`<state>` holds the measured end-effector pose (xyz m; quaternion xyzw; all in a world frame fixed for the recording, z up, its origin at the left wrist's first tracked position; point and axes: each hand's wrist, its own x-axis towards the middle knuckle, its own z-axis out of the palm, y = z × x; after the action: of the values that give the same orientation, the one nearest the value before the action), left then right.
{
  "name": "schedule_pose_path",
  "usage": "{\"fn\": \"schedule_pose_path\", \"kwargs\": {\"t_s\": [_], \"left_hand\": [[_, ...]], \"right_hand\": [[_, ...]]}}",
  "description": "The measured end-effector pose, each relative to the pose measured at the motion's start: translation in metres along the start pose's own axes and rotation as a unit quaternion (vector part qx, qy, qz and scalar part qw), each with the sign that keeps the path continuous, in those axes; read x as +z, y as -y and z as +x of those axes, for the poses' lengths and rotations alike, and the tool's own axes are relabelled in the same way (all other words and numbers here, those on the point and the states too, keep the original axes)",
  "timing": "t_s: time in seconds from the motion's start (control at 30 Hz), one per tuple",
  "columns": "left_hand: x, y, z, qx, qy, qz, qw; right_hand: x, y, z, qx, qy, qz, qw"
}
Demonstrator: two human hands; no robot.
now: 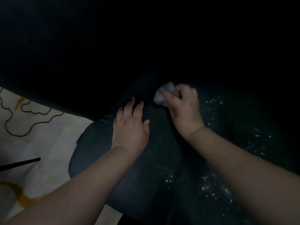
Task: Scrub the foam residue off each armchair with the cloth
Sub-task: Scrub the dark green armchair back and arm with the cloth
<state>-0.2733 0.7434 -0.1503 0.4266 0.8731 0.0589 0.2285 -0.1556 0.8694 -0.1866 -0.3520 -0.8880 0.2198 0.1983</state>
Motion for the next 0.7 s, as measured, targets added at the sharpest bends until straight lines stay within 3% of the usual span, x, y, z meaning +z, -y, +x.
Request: {"fn": "schedule_pose_path", "kwargs": {"t_s": [0.1, 0.17, 0.27, 0.37, 0.43, 0.5, 0.57, 0.7], "left_hand": [[0.000, -0.008, 0.007, 0.014, 0.003, 0.009, 1.000], [-0.001, -0.014, 0.010, 0.018, 0.007, 0.008, 1.000], [-0.004, -0.020, 0.017, 0.018, 0.006, 0.000, 1.000], [-0.004, -0.024, 0.019, 0.031, 0.002, -0.007, 0.999], [-0.003, -0.026, 0.018, 0.048, 0.006, -0.004, 0.999], [-0.002, -0.027, 0.017, 0.064, 0.012, 0.005, 0.998], [-0.001, -0.031, 0.017, 0.072, 0.018, 0.016, 0.997], [0.003, -0.042, 0.016, 0.067, 0.019, 0.013, 0.998]], "right_hand": [[-0.005, -0.014, 0.005, 0.118, -0.073, -0.020, 0.990], [-0.004, -0.001, -0.023, 0.162, -0.073, -0.007, 0.984], [-0.002, 0.028, -0.058, 0.088, -0.008, 0.016, 0.996], [-0.011, 0.008, -0.033, 0.013, 0.022, 0.003, 1.000], [-0.021, -0.019, -0.012, 0.057, -0.017, -0.027, 0.998], [-0.032, -0.039, -0.013, 0.163, -0.074, -0.028, 0.984], [-0.036, -0.033, -0.040, 0.211, -0.082, -0.028, 0.974], [-0.026, 0.002, -0.083, 0.105, -0.009, 0.007, 0.994]]}}
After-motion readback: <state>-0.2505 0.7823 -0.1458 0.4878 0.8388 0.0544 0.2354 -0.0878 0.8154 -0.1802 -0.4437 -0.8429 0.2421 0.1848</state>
